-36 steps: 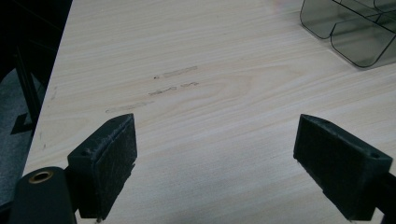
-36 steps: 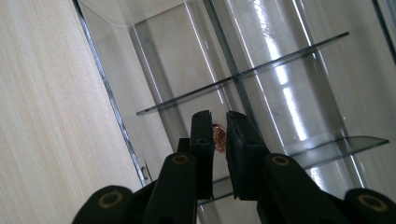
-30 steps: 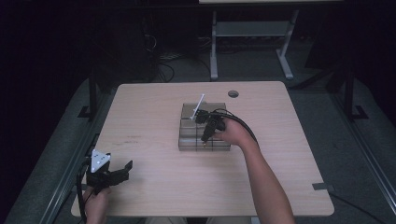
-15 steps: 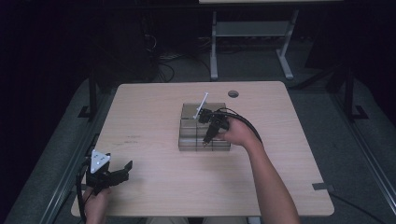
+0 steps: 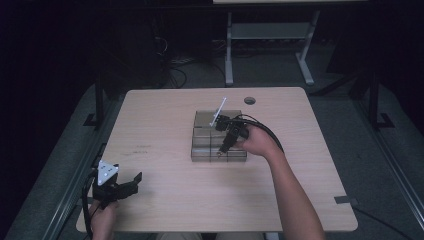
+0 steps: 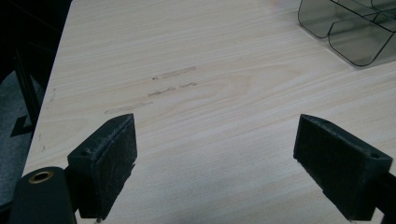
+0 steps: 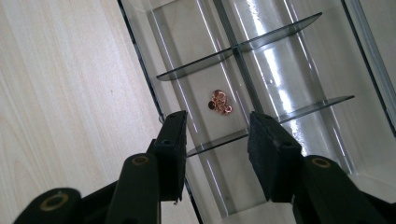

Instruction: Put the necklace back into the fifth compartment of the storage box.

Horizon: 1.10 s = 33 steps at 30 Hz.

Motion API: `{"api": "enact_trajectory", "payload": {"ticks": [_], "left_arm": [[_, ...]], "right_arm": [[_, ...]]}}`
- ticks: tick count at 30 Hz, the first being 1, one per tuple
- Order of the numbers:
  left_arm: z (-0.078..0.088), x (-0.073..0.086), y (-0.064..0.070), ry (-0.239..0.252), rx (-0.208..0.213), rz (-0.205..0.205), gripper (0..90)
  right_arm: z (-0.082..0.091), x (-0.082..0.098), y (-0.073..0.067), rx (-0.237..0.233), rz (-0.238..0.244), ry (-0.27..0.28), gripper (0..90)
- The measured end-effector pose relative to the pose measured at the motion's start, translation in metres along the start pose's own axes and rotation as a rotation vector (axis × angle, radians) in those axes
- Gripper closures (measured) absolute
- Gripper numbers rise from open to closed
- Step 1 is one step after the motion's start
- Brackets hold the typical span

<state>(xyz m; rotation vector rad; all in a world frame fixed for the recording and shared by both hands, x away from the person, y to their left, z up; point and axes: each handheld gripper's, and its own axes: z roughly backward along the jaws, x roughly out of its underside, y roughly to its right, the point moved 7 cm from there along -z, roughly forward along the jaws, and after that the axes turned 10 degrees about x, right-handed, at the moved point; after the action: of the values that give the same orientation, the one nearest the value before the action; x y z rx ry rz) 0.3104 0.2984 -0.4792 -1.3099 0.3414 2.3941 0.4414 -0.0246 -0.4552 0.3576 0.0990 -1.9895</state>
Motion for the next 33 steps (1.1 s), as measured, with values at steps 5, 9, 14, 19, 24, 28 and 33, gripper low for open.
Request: {"api": "enact_trajectory", "payload": {"ticks": [5,9,14,19,24,28,33], "left_arm": [[-0.001,0.0,0.001,0.001,0.002,-0.001,13.0],[0.0,0.0,0.001,0.004,0.001,-0.002,13.0],[0.001,0.0,0.001,0.002,0.001,-0.003,13.0],[0.0,0.0,0.001,0.003,0.001,-0.003,13.0],[0.0,0.0,0.001,0.002,0.0,-0.004,13.0],[0.0,0.0,0.001,0.002,0.0,-0.005,13.0],[0.0,0.0,0.001,-0.001,-0.001,-0.002,13.0]], "right_arm": [[0.003,0.003,0.0,0.001,-0.003,-0.002,54.4],[0.006,0.006,0.0,0.006,-0.009,0.001,53.5],[0.013,0.01,0.002,0.008,-0.016,0.013,51.9],[0.016,0.013,0.003,0.009,-0.015,0.013,50.6],[0.021,0.016,0.003,0.007,-0.017,0.021,48.9],[0.023,0.018,0.003,0.007,-0.019,0.023,48.1],[0.025,0.019,0.001,0.012,-0.017,0.021,46.9]]}}
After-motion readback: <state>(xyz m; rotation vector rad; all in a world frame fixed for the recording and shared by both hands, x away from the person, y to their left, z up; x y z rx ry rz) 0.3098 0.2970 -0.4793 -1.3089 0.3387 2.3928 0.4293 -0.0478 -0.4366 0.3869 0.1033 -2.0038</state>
